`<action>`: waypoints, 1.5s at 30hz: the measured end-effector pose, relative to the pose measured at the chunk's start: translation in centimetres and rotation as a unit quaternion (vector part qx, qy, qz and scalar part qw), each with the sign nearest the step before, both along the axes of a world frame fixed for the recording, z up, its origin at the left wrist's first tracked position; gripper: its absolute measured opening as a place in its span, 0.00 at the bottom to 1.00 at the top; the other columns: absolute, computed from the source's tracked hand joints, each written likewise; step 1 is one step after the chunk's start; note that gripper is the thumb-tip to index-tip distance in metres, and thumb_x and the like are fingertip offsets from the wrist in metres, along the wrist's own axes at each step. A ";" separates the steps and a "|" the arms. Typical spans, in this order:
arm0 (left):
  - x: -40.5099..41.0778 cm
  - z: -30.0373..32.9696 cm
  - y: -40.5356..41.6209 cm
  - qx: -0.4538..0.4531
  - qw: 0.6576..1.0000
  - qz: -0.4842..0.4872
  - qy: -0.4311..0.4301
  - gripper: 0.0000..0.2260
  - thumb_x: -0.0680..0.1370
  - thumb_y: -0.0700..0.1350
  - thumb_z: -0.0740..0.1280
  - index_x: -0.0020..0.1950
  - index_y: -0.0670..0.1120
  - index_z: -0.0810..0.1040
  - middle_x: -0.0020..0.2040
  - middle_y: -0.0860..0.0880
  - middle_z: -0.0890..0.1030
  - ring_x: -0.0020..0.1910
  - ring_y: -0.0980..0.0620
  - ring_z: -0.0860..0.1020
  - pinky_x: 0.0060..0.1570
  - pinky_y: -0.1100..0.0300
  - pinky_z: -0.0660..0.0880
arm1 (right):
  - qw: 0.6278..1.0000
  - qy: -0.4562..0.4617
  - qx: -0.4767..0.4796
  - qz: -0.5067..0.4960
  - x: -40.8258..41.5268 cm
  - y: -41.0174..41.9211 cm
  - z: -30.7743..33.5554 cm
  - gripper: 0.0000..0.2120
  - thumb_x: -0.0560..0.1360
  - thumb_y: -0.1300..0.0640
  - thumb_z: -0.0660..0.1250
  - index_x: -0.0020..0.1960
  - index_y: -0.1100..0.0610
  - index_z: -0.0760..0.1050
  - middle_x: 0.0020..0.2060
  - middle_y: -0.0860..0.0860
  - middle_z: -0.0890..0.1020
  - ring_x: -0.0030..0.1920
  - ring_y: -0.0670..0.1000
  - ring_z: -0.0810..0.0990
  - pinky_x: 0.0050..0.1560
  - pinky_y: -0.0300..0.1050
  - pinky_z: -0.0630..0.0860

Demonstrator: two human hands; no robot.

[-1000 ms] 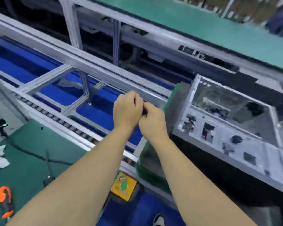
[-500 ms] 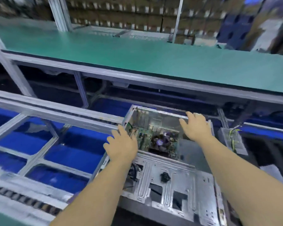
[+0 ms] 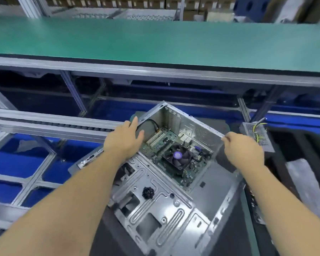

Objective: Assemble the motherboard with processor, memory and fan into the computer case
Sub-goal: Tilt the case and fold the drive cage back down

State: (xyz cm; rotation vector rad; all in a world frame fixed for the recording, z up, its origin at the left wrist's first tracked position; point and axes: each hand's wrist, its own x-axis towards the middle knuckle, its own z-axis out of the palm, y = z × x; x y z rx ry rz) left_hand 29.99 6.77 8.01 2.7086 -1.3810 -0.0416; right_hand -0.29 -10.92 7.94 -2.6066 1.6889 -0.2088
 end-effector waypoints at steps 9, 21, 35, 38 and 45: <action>-7.8 0.3 0.6 -0.083 0.976 0.173 0.104 0.37 0.80 0.60 0.54 0.81 0.43 0.42 0.81 0.41 0.47 0.79 0.41 0.46 0.75 0.43 0.48 | 0.975 -0.013 0.222 0.029 0.5 0.7 1.4 0.30 0.84 0.37 0.50 0.75 0.57 0.67 0.69 0.60 0.75 0.66 0.61 0.75 0.65 0.53 0.71; -8.6 -1.0 -0.7 0.052 0.992 0.090 0.076 0.37 0.79 0.50 0.56 0.80 0.51 0.36 0.79 0.39 0.34 0.77 0.37 0.34 0.75 0.41 0.37 | 0.972 -0.089 0.219 -0.013 -0.3 3.0 0.4 0.26 0.85 0.42 0.53 0.40 0.61 0.70 0.39 0.57 0.77 0.44 0.60 0.76 0.44 0.50 0.68; -9.1 -1.5 -2.2 0.003 0.999 -0.028 0.029 0.37 0.79 0.40 0.58 0.79 0.39 0.35 0.80 0.42 0.37 0.79 0.45 0.39 0.78 0.51 0.42 | 0.999 -0.020 -0.003 0.046 3.8 2.6 5.0 0.29 0.83 0.41 0.58 0.75 0.61 0.65 0.67 0.60 0.76 0.70 0.62 0.70 0.71 0.58 0.66; -9.4 -1.7 -1.4 0.017 0.999 -0.020 0.026 0.37 0.79 0.36 0.59 0.79 0.38 0.37 0.80 0.40 0.38 0.79 0.45 0.39 0.78 0.51 0.42 | 0.986 0.036 0.089 0.138 9.1 -1.9 5.1 0.30 0.84 0.40 0.55 0.78 0.58 0.63 0.73 0.57 0.73 0.75 0.60 0.66 0.77 0.62 0.57; -9.0 -2.0 -2.7 -0.008 0.996 -0.092 -0.005 0.36 0.74 0.29 0.55 0.80 0.38 0.44 0.81 0.40 0.46 0.80 0.45 0.45 0.77 0.52 0.44 | 0.992 0.057 0.026 0.113 7.8 -3.6 0.9 0.21 0.86 0.43 0.49 0.62 0.57 0.73 0.55 0.56 0.82 0.55 0.61 0.79 0.49 0.53 0.70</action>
